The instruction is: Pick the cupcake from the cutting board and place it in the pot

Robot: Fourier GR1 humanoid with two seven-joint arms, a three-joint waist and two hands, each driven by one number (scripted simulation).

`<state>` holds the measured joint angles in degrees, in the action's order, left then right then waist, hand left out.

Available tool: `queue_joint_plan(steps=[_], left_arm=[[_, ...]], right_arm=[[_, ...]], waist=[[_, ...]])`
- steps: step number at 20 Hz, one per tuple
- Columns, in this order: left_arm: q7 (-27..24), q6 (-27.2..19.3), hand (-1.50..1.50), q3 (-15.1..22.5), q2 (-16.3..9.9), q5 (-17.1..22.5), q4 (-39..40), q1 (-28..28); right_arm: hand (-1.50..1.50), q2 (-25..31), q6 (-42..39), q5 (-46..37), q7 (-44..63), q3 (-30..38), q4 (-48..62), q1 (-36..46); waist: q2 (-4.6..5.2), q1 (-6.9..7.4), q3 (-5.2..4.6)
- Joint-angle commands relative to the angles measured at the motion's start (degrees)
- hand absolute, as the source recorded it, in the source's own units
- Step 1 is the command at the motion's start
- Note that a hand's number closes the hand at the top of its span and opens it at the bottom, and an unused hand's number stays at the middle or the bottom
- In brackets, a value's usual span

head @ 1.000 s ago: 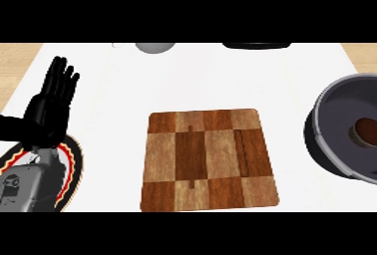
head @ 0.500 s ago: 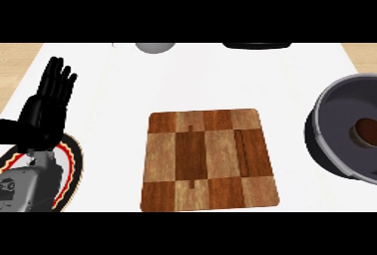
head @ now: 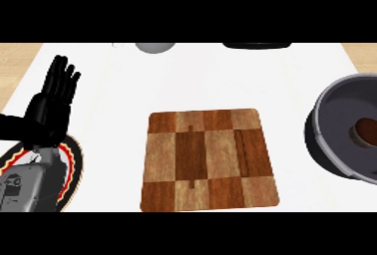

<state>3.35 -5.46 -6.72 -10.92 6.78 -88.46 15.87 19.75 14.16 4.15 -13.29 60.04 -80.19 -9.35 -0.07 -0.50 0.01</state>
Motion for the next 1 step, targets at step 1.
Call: queue_joint_plan(steps=[1], left_arm=[[0.7,-0.3,0.0,-0.1,0.1,-0.4,0.1,0.7]], right_arm=[[-1.5,-0.6,-2.4,2.1,-5.7,2.8,2.9,-4.0]], waist=[[0.02,0.08,0.0]])
